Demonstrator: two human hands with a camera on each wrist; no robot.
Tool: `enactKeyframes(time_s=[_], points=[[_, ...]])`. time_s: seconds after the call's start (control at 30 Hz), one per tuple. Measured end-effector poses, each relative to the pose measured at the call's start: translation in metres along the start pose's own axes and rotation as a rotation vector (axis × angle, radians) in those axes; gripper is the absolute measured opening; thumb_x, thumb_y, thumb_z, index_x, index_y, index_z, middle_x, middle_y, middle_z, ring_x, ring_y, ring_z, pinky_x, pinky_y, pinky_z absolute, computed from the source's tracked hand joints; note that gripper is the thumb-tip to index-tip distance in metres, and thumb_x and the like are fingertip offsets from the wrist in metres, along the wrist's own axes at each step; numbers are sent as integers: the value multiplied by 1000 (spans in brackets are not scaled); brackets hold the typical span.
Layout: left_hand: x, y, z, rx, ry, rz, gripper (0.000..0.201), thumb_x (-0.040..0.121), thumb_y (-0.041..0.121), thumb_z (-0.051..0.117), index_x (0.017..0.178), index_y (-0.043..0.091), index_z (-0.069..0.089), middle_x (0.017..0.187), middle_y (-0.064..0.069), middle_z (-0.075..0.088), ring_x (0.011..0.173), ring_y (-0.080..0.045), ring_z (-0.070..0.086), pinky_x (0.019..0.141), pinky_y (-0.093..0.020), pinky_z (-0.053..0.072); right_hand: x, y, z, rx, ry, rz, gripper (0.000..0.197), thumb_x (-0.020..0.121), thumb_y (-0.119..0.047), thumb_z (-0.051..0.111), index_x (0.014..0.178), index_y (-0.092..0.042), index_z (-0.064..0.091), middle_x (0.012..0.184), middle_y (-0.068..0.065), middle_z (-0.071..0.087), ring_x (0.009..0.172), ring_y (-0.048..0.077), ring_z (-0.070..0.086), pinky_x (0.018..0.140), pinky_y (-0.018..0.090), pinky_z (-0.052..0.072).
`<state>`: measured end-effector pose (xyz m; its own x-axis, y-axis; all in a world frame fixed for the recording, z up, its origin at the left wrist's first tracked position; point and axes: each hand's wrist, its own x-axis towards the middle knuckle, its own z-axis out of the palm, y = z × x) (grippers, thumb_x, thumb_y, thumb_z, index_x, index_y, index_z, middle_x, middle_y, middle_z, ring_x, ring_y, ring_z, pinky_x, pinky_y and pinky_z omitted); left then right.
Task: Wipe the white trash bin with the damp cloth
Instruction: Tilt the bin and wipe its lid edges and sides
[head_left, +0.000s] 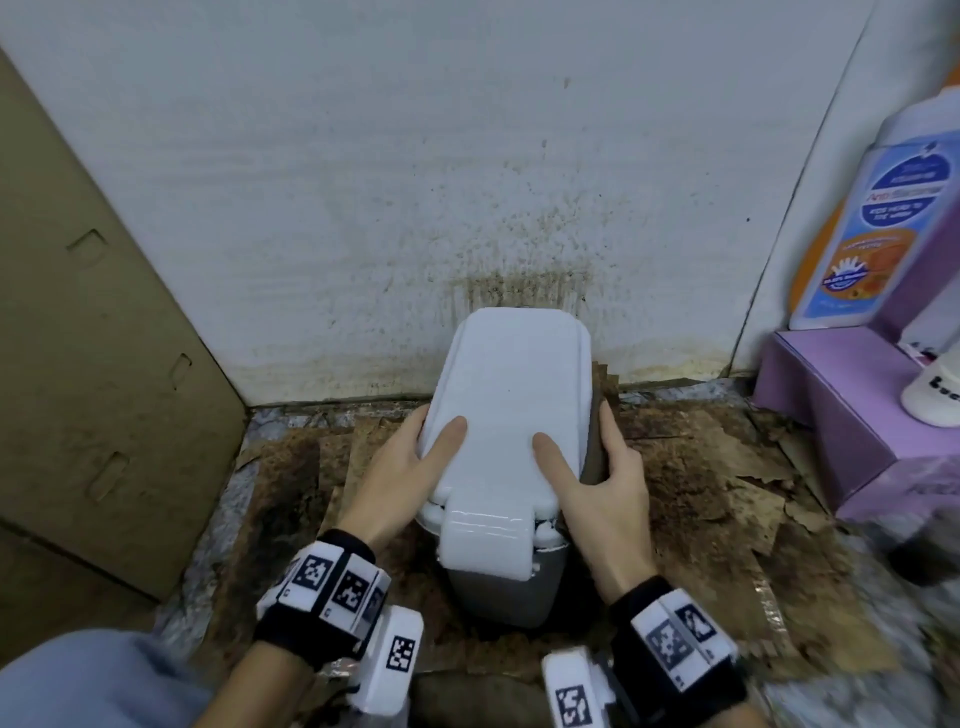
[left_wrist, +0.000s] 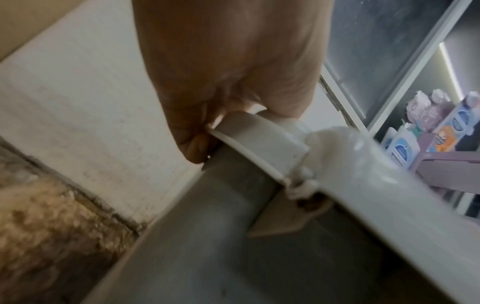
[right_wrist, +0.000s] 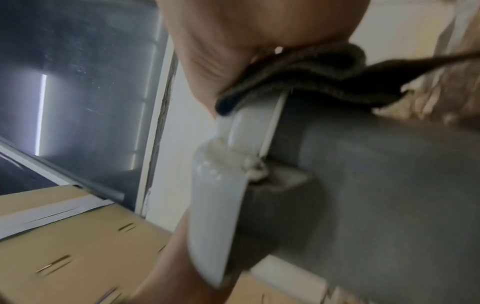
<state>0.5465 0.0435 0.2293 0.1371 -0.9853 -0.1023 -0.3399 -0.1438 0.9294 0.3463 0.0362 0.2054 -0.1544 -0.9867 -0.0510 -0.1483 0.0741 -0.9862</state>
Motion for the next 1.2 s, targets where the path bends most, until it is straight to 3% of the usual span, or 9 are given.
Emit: enactKeyframes(time_s=[0.23, 0.43, 0.53, 0.63, 0.7, 0.8, 0.9, 1.03, 1.2], points=[[16, 15, -25, 131, -202, 36, 21, 99, 51, 51, 120, 51, 54, 112, 28, 70, 101, 3, 69, 87, -24, 56, -38, 2, 34, 148, 161, 98, 104, 78, -51, 80, 159, -39, 17, 123, -11, 34, 112, 8, 45, 90, 25, 40], [14, 12, -33, 121, -133, 25, 35, 100, 55, 48, 131, 40, 57, 115, 19, 72, 101, -2, 71, 80, -28, 55, -13, -2, 45, 71, 75, 45, 101, 82, -55, 74, 160, -38, 13, 128, -7, 31, 120, 13, 41, 94, 25, 39], [11, 13, -33, 116, -106, 4, 28, 98, 59, 49, 125, 52, 52, 121, 21, 68, 100, 2, 67, 83, -26, 53, 11, -7, 39, 51, 20, 44, 97, 86, -60, 67, 160, -38, 10, 129, -7, 28, 129, 18, 35, 95, 27, 38], [8, 11, -31, 166, -141, -49, 70, 92, 69, 51, 153, 49, 20, 136, 27, 49, 115, -1, 57, 87, -23, 49, 42, -11, 28, 31, -33, 60, 95, 88, -63, 62, 161, -38, 6, 134, -10, 21, 143, 25, 26, 107, 41, 40], [7, 4, -29, 184, -129, -78, 103, 81, 86, 50, 160, 43, 1, 155, 18, 41, 139, -15, 45, 107, -42, 46, 63, -13, 20, 0, -62, 67, 92, 91, -61, 59, 161, -37, 3, 153, -4, 16, 151, 28, 17, 114, 46, 32], [-4, -9, -23, 215, -47, -104, 116, 69, 97, 45, 160, 43, -4, 164, 14, 28, 154, -22, 20, 119, -57, 28, 98, -14, 12, -59, -119, 59, 96, 87, -69, 58, 160, -40, 2, 168, 0, -3, 156, 29, 1, 119, 53, 22], [-25, -12, -10, 266, 57, -118, 117, 72, 93, 45, 161, 37, -5, 166, 12, 17, 154, -17, 10, 122, -52, 21, 135, -8, 5, -145, -172, 55, 117, 64, -93, 57, 159, -44, 10, 170, -2, 3, 156, 29, 9, 121, 58, 25], [-42, -15, 3, 225, 218, -223, 115, 68, 94, 49, 158, 31, 13, 158, -2, 30, 141, -23, 37, 110, -43, 37, 166, -18, 0, -53, -271, -36, 72, 96, -57, 55, 158, -28, 31, 162, -6, 32, 147, 16, 34, 105, 29, 34], [-44, -7, 5, 131, 240, -298, 78, 68, 88, 54, 123, 36, 36, 110, 16, 59, 96, -9, 62, 84, -40, 53, 182, -26, -3, -138, -363, -120, 59, 94, -50, 64, 147, -30, 50, 141, -14, 54, 121, 6, 53, 79, 10, 44]])
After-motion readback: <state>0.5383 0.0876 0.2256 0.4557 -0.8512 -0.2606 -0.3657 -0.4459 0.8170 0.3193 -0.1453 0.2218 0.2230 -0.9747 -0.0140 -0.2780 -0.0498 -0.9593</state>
